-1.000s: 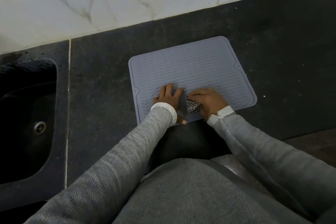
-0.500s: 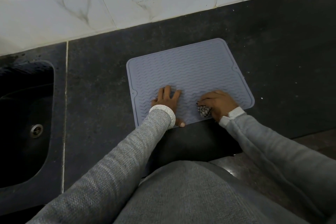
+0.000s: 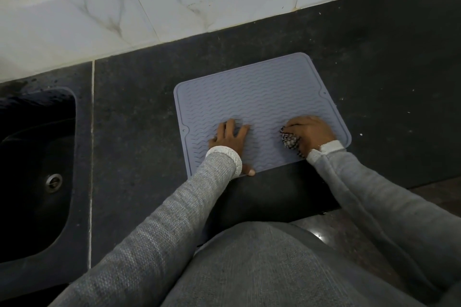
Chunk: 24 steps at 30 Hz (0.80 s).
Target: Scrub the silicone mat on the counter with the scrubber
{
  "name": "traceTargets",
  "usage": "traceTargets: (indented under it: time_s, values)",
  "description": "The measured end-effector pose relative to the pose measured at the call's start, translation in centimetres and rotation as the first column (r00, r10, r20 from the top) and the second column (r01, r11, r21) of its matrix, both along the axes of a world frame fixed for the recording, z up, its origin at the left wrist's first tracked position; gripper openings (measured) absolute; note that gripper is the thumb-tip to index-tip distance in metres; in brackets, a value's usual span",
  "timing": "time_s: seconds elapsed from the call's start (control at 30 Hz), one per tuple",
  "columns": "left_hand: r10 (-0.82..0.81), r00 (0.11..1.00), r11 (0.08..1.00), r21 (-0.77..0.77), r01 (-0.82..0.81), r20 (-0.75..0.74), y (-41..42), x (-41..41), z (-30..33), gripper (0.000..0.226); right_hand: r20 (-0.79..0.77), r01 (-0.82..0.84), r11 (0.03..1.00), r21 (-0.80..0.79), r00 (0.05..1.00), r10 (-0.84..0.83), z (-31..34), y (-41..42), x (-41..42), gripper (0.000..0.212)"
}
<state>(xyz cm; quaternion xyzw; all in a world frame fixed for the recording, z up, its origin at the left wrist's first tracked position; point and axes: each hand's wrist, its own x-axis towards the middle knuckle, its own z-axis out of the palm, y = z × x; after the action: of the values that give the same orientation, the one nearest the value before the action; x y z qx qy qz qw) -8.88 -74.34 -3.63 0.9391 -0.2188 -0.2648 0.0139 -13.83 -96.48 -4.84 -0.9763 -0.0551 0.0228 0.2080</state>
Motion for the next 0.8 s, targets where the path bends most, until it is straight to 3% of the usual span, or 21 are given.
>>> traceTargets:
  time_s: [0.17,0.3,0.43,0.63,0.73,0.8]
  values:
    - [-0.001,1.000,0.999,0.035,0.000,0.016,-0.3,0.0,-0.2,0.119,0.196,-0.104,0.988,0.115,0.977,0.079,1.5,4.1,1.4,0.026]
    - [-0.006,1.000,0.999,0.052,0.005,0.012,-0.3,0.0,-0.3,0.121,0.016,-0.144,0.989,0.021,0.989,0.144,0.1,7.1,1.2,0.039]
    - [-0.016,1.000,0.999,0.031,0.016,0.002,0.0,0.2,-0.3,0.121,0.112,0.004,0.998,0.067,0.994,-0.012,-0.4,1.9,0.3,0.033]
    - [-0.020,1.000,0.999,0.040,0.020,0.000,-0.1,0.1,-0.1,0.121,-0.021,0.141,0.989,0.055,0.990,-0.140,0.5,-0.3,1.0,0.032]
    - [-0.021,1.000,0.999,0.047,0.020,0.012,-0.2,0.2,-0.2,0.120,0.062,0.059,0.991,0.124,0.996,-0.067,1.2,2.4,1.4,0.024]
    - [-0.024,0.999,0.997,0.069,0.022,0.034,-0.4,0.1,-0.3,0.121,0.025,-0.035,0.997,0.067,0.999,0.033,0.7,4.8,1.6,0.027]
